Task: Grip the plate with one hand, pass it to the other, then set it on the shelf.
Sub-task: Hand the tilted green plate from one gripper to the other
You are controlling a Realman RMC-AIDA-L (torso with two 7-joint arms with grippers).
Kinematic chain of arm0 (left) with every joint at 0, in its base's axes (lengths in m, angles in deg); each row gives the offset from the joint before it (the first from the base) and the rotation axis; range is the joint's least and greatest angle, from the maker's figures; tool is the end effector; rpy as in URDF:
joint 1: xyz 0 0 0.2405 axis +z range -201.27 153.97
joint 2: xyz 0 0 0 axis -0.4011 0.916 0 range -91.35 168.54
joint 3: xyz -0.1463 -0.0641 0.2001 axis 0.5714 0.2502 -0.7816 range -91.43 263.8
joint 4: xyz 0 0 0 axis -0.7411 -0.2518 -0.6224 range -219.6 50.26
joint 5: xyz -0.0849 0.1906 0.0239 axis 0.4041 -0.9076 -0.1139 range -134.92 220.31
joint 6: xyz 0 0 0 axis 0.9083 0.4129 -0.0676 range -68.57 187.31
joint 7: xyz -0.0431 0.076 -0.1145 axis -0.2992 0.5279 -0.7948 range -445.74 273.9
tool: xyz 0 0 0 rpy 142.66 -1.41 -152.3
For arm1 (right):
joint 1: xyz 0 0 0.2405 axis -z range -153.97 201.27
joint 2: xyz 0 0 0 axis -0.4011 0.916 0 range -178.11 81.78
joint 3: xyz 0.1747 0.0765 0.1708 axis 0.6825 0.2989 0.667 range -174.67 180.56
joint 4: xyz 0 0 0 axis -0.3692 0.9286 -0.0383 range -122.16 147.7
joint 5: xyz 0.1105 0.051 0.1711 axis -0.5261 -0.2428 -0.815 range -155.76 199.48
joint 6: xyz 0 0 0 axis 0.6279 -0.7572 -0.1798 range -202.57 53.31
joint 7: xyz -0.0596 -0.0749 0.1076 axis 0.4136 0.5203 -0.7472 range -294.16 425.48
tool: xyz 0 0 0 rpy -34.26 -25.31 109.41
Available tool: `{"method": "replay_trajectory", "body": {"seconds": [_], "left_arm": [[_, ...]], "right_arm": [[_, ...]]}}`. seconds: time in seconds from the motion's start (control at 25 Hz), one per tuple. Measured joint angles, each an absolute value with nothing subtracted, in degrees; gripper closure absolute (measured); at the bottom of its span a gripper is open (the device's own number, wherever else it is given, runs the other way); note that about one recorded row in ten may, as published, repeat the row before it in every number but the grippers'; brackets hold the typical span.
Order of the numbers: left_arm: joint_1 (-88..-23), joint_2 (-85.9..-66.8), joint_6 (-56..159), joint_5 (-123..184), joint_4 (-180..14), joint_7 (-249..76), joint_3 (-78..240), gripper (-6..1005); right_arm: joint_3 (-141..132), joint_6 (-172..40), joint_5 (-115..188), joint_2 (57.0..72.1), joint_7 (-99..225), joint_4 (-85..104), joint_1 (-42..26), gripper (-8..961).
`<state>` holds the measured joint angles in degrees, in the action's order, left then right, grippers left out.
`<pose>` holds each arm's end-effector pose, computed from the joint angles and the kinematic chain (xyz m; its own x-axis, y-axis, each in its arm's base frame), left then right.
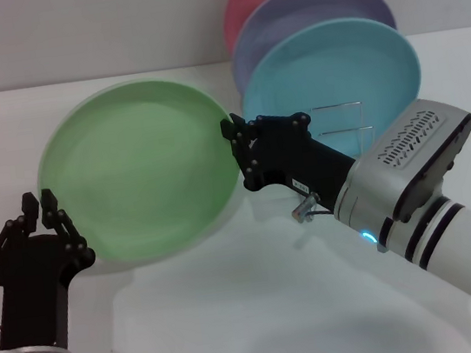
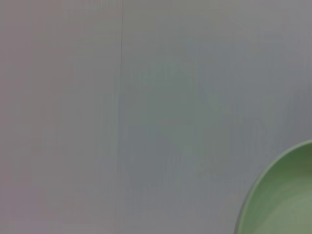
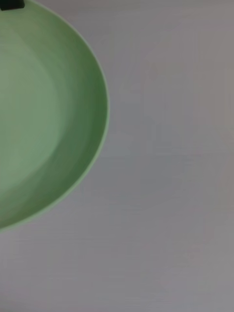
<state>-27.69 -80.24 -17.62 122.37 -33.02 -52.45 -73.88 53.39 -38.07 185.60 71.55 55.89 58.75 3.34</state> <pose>-0.2534 0.2183 -0.0742 0.6938 -0.0638 0.7173 0.7190 0.0065 -0.6949 0.1836 0.3238 -0.1143 0.7377 -0.0481 -0.6734 -0.5387 -0.6431 -0.5443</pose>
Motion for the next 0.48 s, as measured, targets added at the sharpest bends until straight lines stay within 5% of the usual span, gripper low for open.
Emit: {"method": "replay_trajectory", "body": {"seconds": [0.32,0.48], "left_arm": [[-27.7,-80.13,-17.8,122.4,-33.3,-53.5,-73.8,867],[-27.7,-80.08,-18.0,122.3,-33.8,-54.5,-73.8,749]], "right_arm": [[53.4,-38.0,185.6,71.57,56.1,58.7,3.3,930],[53.4,-37.9,185.6,71.59,56.1,58.7,3.4,930]]}}
